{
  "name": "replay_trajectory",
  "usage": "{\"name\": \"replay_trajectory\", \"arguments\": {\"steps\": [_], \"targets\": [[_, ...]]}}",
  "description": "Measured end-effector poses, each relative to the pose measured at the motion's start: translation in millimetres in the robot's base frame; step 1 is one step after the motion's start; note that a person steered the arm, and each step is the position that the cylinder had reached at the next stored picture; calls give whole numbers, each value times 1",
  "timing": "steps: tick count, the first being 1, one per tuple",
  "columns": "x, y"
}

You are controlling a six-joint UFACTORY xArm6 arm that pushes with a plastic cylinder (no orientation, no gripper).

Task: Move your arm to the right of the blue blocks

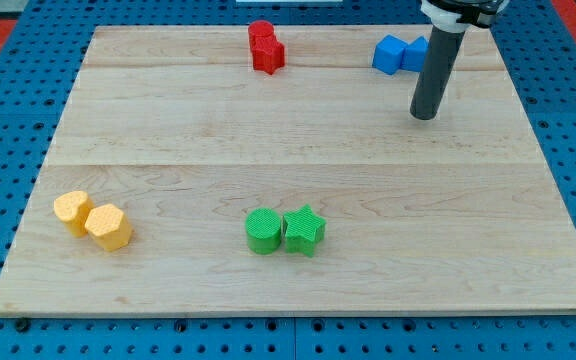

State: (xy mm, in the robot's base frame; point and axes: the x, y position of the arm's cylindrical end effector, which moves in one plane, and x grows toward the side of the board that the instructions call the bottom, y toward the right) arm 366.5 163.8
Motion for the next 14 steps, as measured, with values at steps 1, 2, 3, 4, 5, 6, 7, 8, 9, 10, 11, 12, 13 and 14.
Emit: {"name": "replay_trajectory", "arguments": {"steps": [1, 2, 3, 4, 5, 6, 7, 8, 9, 10, 11, 12, 13, 14], "targets": [[0, 0], [0, 9], [3, 10], [18, 10], [23, 9], [19, 11], [8, 16], [1, 19], [3, 19], [3, 19], [3, 19], [3, 19], [3, 19], [3, 19]]}}
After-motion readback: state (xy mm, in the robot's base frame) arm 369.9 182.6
